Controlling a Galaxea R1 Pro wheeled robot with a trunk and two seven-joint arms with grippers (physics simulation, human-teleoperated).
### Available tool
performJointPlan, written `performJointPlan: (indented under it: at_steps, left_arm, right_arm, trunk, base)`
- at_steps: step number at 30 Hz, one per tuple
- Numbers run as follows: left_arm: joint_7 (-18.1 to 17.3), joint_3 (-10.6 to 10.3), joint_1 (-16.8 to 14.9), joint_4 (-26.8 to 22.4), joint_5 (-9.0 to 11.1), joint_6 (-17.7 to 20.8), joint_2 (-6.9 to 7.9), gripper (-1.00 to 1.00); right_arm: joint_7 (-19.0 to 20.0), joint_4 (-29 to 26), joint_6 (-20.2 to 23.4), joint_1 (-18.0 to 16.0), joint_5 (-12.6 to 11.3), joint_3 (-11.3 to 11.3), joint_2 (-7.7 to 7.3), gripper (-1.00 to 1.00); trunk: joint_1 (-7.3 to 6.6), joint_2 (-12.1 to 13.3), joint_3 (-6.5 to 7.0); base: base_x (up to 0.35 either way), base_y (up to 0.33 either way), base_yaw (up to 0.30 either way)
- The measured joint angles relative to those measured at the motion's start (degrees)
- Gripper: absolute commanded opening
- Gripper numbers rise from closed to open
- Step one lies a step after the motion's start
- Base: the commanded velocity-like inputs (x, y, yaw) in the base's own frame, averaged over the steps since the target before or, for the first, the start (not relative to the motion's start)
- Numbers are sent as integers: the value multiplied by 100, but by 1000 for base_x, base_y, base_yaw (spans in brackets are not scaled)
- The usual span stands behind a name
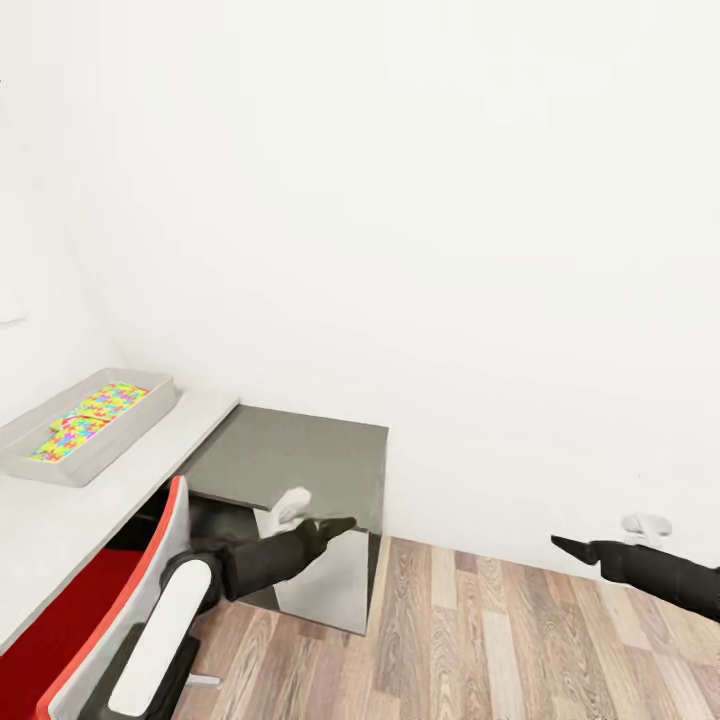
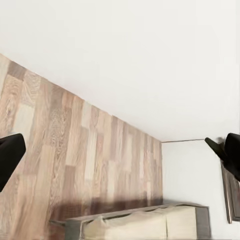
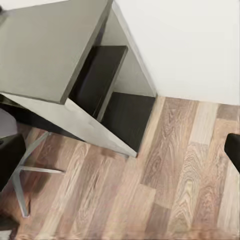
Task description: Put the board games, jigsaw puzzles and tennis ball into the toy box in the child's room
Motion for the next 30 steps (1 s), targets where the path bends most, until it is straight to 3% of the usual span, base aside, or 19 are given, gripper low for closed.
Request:
performJointPlan:
  at_steps: [2, 6, 7, 10, 13, 14, 18, 19, 21, 22, 24, 27, 28, 30]
  left_arm:
    - [-5, -5, 395, 8, -176, -86, 27, 100]
    - [11, 4, 829, 61, -376, -139, 137, 100]
    - [16, -10, 1004, 203, -562, -151, 203, 100]
    - [16, -25, 1236, 736, -921, -171, 278, 100]
    - [3, -32, 1312, 1402, -1254, -223, 288, 100]
    - [-8, -40, 1341, 1845, -1511, -330, 280, 100]
    - [-41, -37, 1371, 2796, -2012, -716, 294, 100]
    - [-44, -31, 1378, 3205, -2258, -918, 303, 100]
    - [-46, -19, 1368, 3643, -2498, -1146, 318, 100]
    - [-54, -4, 1362, 4079, -2768, -1424, 348, 100]
    - [-60, 2, 1352, 4669, -3037, -1850, 377, 100]
    - [-66, 28, 1344, 5290, -3162, -2371, 394, 100]
    - [-68, 44, 1346, 5712, -3206, -2754, 401, 100]
    - [-66, 52, 1345, 6177, -3224, -3112, 406, 100]
  right_arm:
    - [-216, 351, -286, 208, 219, 19, 169, 100]
    - [-677, 1324, -865, 338, 589, 152, 500, 100]
    - [-988, 1921, -1229, 369, 817, 277, 631, 100]
    - [-1629, 3119, -1942, 401, 1113, 468, 796, 100]
    - [-2207, 3892, -2481, 412, 1218, 536, 877, 100]
    - [-2616, 4352, -2796, 417, 1263, 564, 919, 100]
    - [-3439, 5335, -3364, 410, 1291, 600, 964, 100]
    - [-3824, 5825, -3667, 405, 1301, 614, 978, 100]
    - [-4204, 6351, -4040, 397, 1299, 628, 991, 100]
    - [-4558, 6841, -4573, 395, 1322, 633, 1007, 100]
    - [-4957, 7421, -5334, 393, 1333, 632, 1022, 100]
    - [-5184, 7808, -5911, 417, 1328, 627, 995, 100]
    - [-5271, 8043, -6128, 443, 1332, 626, 973, 100]
    - [-5328, 8253, -6275, 478, 1323, 623, 960, 100]
  trunk:
    - [-1, 0, -1]
    - [0, 0, 0]
    - [-1, 0, -1]
    - [-1, 1, 0]
    - [-1, 1, 0]
    - [-1, 1, -2]
    - [-1, 1, 0]
    - [-1, 0, -2]
    - [-1, 0, 0]
    - [-1, 0, -2]
    - [-1, 0, -1]
    - [-1, 0, 0]
    - [-1, 0, -1]
    - [-1, 0, 0]
  base:
    - [-59, -22, 0]
    - [-30, -11, 0]
    - [-14, -5, 0]
    - [-7, -3, 0]
    - [-3, -1, 0]
    - [-2, -1, 0]
    - [-1, 0, 0]
    - [0, 0, 0]
    - [0, 0, 0]
    - [0, 0, 0]
    - [0, 0, 0]
    - [0, 0, 0]
    - [0, 0, 0]
    - [0, 0, 0]
